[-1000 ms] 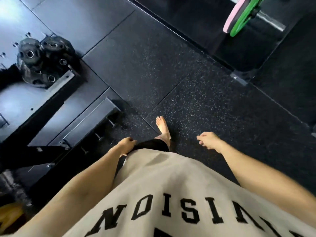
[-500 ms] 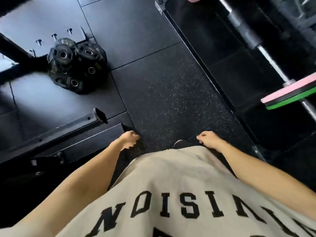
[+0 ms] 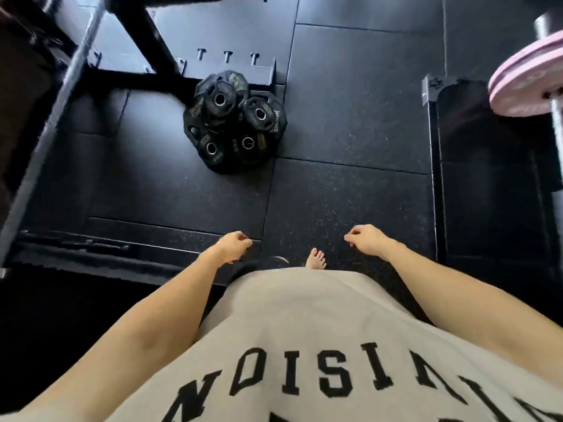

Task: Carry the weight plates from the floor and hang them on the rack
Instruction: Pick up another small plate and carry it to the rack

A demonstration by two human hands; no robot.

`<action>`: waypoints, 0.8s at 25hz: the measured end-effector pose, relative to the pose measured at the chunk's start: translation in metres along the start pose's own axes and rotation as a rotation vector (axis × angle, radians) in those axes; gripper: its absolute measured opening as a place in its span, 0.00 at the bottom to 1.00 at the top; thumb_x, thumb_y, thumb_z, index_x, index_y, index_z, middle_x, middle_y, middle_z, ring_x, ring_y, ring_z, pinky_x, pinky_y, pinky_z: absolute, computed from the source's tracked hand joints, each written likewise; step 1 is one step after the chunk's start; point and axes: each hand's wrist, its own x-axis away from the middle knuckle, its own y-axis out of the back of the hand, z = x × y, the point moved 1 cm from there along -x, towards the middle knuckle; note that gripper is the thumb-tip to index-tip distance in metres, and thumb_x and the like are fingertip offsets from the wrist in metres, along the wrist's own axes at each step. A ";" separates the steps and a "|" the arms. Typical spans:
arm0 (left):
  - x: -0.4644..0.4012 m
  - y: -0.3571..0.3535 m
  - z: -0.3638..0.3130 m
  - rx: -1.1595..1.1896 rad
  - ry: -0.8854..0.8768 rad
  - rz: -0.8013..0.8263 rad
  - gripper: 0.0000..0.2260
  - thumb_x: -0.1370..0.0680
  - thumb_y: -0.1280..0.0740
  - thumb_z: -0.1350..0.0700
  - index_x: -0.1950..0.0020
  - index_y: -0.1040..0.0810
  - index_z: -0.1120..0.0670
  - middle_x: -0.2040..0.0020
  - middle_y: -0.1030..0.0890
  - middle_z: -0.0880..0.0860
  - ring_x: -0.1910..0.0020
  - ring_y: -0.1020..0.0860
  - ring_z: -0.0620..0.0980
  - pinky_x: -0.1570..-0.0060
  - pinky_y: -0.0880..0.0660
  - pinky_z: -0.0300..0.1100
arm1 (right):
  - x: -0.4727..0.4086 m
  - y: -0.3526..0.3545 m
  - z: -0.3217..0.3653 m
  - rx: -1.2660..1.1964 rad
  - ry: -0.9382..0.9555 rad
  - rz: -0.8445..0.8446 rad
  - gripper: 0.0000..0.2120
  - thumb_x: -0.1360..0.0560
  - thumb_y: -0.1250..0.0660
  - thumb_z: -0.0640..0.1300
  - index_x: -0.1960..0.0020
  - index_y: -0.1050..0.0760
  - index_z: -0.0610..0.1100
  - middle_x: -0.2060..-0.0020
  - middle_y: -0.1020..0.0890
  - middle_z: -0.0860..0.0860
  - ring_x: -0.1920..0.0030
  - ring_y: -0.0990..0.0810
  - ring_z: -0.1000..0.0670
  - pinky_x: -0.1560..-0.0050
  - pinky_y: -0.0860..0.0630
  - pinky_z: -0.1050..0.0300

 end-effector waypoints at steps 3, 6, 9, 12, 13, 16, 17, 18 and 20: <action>-0.023 0.037 -0.021 0.082 0.033 -0.078 0.11 0.19 0.37 0.53 0.41 0.24 0.58 0.47 0.21 0.57 0.51 0.22 0.55 0.61 0.25 0.42 | -0.043 0.055 0.067 0.049 0.111 0.032 0.07 0.19 0.37 0.48 0.46 0.24 0.45 0.51 0.20 0.47 0.47 0.21 0.46 0.45 0.26 0.51; -0.062 0.074 -0.031 0.152 0.084 -0.129 0.11 0.20 0.36 0.53 0.42 0.22 0.57 0.46 0.19 0.57 0.53 0.21 0.55 0.57 0.24 0.44 | -0.093 0.092 0.128 0.102 0.165 0.077 0.09 0.19 0.37 0.48 0.45 0.24 0.44 0.54 0.20 0.48 0.49 0.21 0.47 0.43 0.25 0.49; -0.110 0.123 -0.052 0.223 0.099 -0.130 0.09 0.19 0.37 0.52 0.44 0.23 0.54 0.50 0.19 0.56 0.58 0.23 0.52 0.64 0.26 0.42 | -0.148 0.120 0.190 0.153 0.173 0.107 0.09 0.19 0.37 0.49 0.45 0.24 0.44 0.51 0.20 0.47 0.48 0.22 0.47 0.41 0.25 0.49; -0.161 0.184 -0.080 0.239 0.078 -0.109 0.10 0.19 0.38 0.51 0.42 0.24 0.54 0.52 0.20 0.55 0.56 0.23 0.53 0.62 0.26 0.43 | -0.196 0.146 0.248 0.141 0.139 0.103 0.10 0.20 0.37 0.48 0.44 0.24 0.43 0.49 0.19 0.45 0.48 0.22 0.46 0.43 0.25 0.48; -0.177 0.207 -0.091 0.238 0.082 -0.092 0.10 0.19 0.38 0.51 0.42 0.24 0.55 0.51 0.20 0.55 0.55 0.23 0.53 0.61 0.25 0.44 | -0.212 0.154 0.269 0.134 0.116 0.101 0.11 0.20 0.37 0.49 0.44 0.23 0.43 0.49 0.19 0.45 0.49 0.22 0.46 0.46 0.25 0.49; -0.226 0.269 -0.122 0.225 0.093 -0.024 0.11 0.19 0.39 0.51 0.41 0.24 0.55 0.50 0.20 0.56 0.56 0.23 0.52 0.58 0.25 0.46 | -0.255 0.175 0.327 0.088 0.062 0.106 0.10 0.20 0.36 0.48 0.46 0.22 0.43 0.50 0.18 0.43 0.54 0.23 0.47 0.57 0.28 0.55; -0.243 0.287 -0.134 0.225 0.091 -0.015 0.11 0.19 0.39 0.51 0.41 0.24 0.55 0.50 0.20 0.56 0.57 0.24 0.52 0.58 0.26 0.46 | -0.271 0.182 0.345 0.054 0.051 0.096 0.09 0.20 0.36 0.48 0.47 0.23 0.43 0.50 0.18 0.43 0.55 0.23 0.47 0.60 0.29 0.57; -0.263 0.303 -0.146 0.223 0.082 -0.014 0.11 0.19 0.39 0.51 0.41 0.24 0.56 0.50 0.20 0.56 0.57 0.24 0.52 0.58 0.26 0.46 | -0.289 0.188 0.362 0.023 0.044 0.084 0.08 0.20 0.36 0.47 0.47 0.23 0.43 0.51 0.18 0.43 0.56 0.23 0.47 0.62 0.30 0.58; -0.298 0.328 -0.166 0.219 0.067 -0.032 0.12 0.19 0.38 0.50 0.41 0.24 0.55 0.48 0.19 0.56 0.55 0.23 0.53 0.55 0.25 0.46 | -0.322 0.195 0.387 -0.021 0.025 0.072 0.08 0.20 0.36 0.47 0.47 0.23 0.43 0.53 0.19 0.45 0.57 0.24 0.49 0.65 0.30 0.58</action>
